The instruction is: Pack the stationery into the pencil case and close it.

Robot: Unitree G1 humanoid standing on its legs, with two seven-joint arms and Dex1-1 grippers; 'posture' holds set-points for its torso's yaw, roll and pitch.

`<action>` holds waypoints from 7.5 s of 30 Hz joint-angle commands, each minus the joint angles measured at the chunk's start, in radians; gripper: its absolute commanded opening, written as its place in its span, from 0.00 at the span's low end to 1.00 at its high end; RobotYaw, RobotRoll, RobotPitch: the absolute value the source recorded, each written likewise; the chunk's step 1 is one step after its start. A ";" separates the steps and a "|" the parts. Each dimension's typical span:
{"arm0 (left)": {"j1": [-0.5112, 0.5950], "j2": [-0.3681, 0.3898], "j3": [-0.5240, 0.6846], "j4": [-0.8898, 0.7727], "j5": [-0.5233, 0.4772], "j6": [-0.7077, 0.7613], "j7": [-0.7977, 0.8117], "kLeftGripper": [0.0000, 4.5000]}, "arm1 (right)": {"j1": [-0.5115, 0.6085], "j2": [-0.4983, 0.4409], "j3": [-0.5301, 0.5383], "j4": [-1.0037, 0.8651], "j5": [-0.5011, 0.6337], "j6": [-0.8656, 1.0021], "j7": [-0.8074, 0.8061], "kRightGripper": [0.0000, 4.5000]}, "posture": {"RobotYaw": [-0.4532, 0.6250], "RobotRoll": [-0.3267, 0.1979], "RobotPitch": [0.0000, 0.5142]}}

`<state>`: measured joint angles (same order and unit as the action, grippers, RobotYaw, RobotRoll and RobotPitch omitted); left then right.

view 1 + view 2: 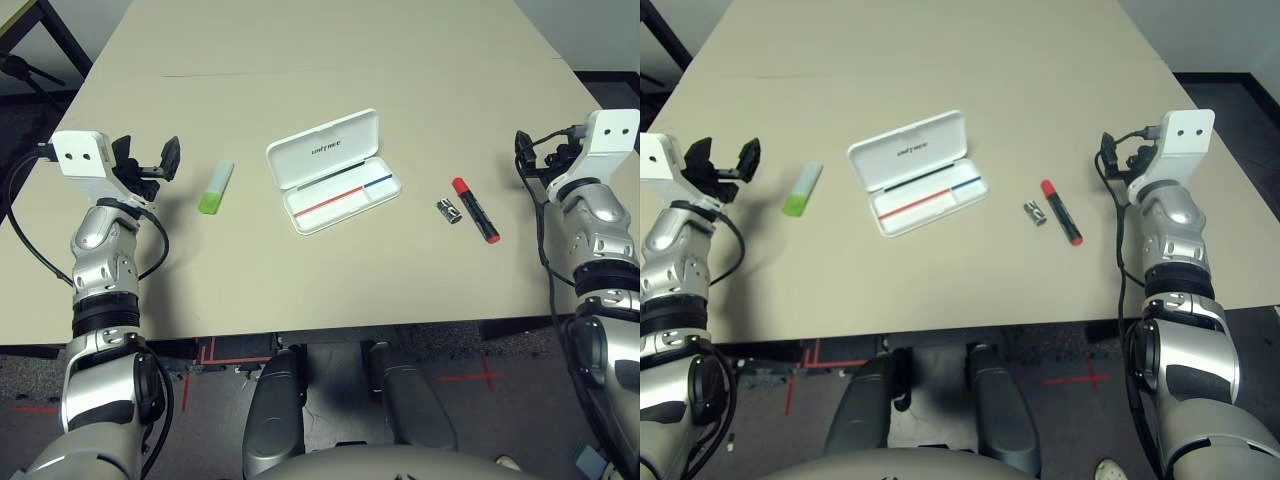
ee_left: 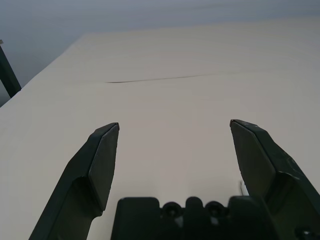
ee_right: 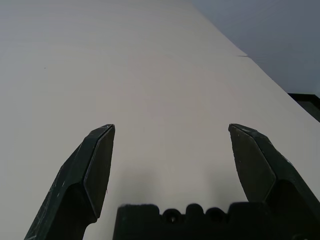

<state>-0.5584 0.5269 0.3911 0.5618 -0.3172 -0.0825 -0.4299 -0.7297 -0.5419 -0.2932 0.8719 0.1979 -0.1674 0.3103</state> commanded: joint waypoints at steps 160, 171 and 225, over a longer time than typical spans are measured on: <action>0.108 0.251 -0.731 -0.683 0.228 0.375 -0.778 0.60 | 0.211 -0.166 0.320 -0.627 0.053 0.564 0.785 1.00 | 0.34 0.62 0.34; 0.162 0.317 -0.604 -0.815 0.101 0.414 -0.827 1.00 | 0.173 -0.155 0.325 -0.570 0.046 0.535 0.802 1.00 | 0.37 0.62 0.30; 0.166 0.404 -0.441 -0.964 -0.028 0.563 -0.771 1.00 | 0.048 -0.086 0.358 -0.675 0.060 1.417 0.176 1.00 | 0.42 0.62 0.35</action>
<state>-0.4005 0.9209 -0.0404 -0.3807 -0.3318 0.4719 -1.2028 -0.7012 -0.6398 0.0294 0.1685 0.2606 1.2380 0.4806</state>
